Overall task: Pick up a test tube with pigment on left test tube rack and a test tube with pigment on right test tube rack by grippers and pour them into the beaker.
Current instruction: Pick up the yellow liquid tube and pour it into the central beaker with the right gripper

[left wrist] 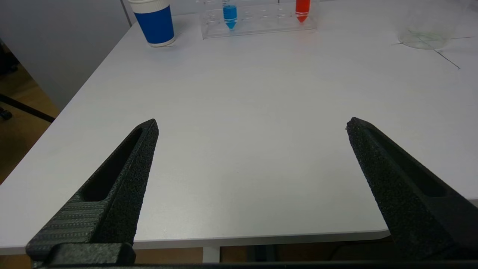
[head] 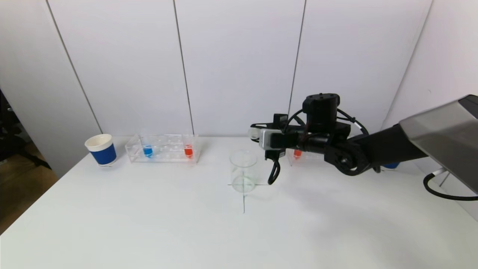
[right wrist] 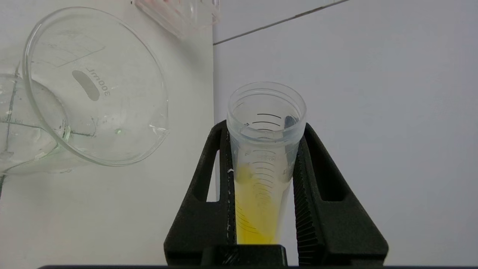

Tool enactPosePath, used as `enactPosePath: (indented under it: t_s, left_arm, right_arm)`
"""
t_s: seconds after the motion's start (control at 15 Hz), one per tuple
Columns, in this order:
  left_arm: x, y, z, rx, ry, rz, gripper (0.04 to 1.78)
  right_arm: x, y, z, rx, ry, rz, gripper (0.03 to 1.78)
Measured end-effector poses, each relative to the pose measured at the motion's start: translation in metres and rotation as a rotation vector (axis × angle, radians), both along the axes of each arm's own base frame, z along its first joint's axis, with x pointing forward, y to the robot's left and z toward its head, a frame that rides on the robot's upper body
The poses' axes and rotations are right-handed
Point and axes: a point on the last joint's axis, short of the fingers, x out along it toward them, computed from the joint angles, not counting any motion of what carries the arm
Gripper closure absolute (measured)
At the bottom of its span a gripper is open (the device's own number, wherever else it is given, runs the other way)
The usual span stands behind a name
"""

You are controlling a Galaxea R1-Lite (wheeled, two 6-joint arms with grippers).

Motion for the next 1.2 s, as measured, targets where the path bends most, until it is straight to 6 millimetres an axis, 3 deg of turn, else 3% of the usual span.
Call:
enactPosePath:
  t_s: [1.2]
  left_arm:
    - [0.0, 0.0, 0.0, 0.0, 0.0, 0.0, 0.06]
  right_arm:
    - [0.005, 0.013, -0.009, -0.057, -0.151, 0.08, 1.32]
